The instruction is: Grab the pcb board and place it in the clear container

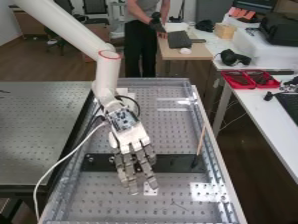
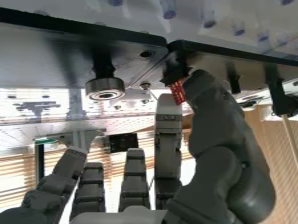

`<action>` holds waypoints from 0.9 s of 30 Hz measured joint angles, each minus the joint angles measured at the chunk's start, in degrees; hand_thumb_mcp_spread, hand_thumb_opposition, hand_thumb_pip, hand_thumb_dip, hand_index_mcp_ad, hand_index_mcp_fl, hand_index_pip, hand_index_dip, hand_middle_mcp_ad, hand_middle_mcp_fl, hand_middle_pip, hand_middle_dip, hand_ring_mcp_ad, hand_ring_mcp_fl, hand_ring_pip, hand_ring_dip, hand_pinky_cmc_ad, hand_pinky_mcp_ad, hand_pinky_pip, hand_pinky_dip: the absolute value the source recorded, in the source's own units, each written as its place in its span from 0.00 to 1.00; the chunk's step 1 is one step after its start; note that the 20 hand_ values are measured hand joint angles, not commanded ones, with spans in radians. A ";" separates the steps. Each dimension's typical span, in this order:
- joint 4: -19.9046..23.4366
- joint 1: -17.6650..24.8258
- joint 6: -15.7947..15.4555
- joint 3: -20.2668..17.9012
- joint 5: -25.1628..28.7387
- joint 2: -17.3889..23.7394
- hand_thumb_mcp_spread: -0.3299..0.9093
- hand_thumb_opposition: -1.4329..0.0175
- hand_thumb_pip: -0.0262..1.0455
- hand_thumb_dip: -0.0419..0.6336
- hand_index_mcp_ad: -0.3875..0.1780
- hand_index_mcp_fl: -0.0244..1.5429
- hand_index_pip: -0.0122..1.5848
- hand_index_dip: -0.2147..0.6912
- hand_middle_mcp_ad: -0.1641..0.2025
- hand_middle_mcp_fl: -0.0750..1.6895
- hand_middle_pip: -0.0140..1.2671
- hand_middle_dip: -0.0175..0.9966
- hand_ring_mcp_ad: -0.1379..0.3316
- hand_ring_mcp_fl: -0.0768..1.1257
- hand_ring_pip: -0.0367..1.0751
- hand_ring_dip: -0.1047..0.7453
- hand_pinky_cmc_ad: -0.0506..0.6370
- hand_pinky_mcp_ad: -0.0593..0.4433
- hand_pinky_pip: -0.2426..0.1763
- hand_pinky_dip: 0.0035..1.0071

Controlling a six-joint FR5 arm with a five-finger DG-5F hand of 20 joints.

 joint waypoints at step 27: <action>1.92 -0.30 -1.62 -0.70 -0.14 0.89 0.66 0.33 0.54 0.41 0.66 0.27 0.96 0.33 0.67 0.12 0.12 0.14 0.79 0.08 0.12 0.15 0.53 0.51 0.40 0.46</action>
